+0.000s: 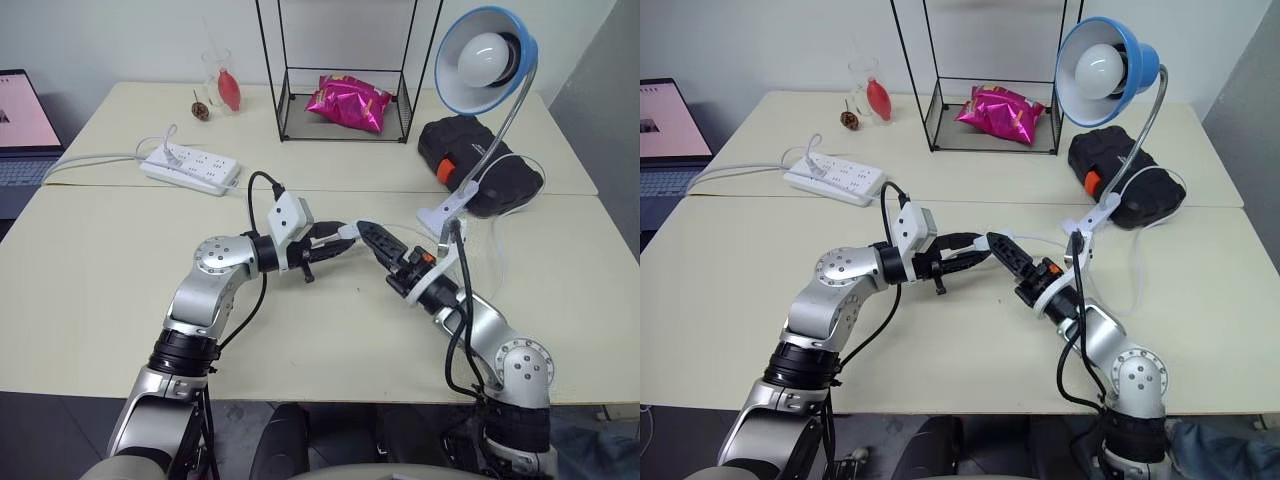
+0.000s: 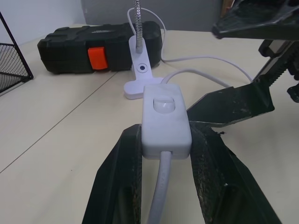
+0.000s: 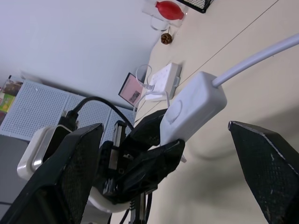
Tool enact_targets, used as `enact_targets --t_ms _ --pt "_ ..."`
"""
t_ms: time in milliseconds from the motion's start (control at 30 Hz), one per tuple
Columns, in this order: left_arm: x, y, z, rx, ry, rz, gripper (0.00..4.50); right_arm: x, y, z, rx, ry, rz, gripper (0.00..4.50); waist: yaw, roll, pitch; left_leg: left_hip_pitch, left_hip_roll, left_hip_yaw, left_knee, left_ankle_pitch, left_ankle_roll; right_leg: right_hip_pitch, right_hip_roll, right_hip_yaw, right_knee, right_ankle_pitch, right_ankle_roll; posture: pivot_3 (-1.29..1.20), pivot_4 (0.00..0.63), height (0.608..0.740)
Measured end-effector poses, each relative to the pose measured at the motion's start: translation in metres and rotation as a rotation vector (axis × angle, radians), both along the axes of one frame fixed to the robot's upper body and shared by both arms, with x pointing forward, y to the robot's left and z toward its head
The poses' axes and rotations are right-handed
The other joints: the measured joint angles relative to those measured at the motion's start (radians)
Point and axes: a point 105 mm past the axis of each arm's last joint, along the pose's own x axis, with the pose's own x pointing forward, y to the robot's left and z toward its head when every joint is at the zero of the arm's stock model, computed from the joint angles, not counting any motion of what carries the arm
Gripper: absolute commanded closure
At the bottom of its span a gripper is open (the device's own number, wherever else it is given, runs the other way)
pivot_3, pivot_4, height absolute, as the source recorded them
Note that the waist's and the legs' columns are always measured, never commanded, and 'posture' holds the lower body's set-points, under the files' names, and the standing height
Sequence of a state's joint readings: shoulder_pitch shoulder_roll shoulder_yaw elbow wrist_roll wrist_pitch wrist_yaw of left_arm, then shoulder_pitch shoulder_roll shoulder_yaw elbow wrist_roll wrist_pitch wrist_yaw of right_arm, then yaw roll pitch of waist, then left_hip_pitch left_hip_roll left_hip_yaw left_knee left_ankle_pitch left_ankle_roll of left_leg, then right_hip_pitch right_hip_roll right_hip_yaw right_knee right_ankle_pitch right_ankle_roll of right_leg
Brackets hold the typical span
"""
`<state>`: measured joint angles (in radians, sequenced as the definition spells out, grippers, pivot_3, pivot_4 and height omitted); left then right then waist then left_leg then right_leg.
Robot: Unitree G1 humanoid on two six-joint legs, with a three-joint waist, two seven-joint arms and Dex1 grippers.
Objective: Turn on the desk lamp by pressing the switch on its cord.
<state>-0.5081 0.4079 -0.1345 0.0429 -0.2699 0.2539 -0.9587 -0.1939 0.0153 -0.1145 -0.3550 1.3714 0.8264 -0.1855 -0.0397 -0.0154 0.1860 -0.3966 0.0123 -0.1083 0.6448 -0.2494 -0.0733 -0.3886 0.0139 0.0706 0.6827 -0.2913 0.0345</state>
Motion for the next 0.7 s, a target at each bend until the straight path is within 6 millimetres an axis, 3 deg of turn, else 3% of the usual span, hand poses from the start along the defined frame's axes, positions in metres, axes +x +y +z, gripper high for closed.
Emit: enact_targets --t_ms 300,533,700 --pt "-0.0013 -0.0061 0.0048 -0.012 -0.014 0.006 3.41 0.0112 0.0043 -0.0107 -0.003 0.025 -0.01 0.0 -0.002 0.0 0.0 0.0 0.0 0.0 0.0 0.0 0.0 0.0 0.0 0.0 0.0 0.0 0.0 0.0 0.15 0.74" --pt "-0.0014 -0.0064 0.0043 -0.009 0.002 0.011 3.41 0.0122 0.0051 -0.0057 0.024 0.0 -0.009 0.0 -0.002 0.0 0.0 0.0 0.0 0.0 0.0 0.0 0.0 0.0 0.0 0.0 0.0 0.0 0.0 0.0 0.15 0.74" --pt "-0.0021 -0.007 0.0053 -0.008 0.001 0.009 3.41 0.0119 0.0055 -0.0047 0.029 -0.007 -0.005 0.92 -0.002 0.0 0.0 0.0 0.0 0.0 0.0 0.0 0.0 0.0 0.0 0.0 0.0 0.0 0.0 0.0 0.15 0.74"
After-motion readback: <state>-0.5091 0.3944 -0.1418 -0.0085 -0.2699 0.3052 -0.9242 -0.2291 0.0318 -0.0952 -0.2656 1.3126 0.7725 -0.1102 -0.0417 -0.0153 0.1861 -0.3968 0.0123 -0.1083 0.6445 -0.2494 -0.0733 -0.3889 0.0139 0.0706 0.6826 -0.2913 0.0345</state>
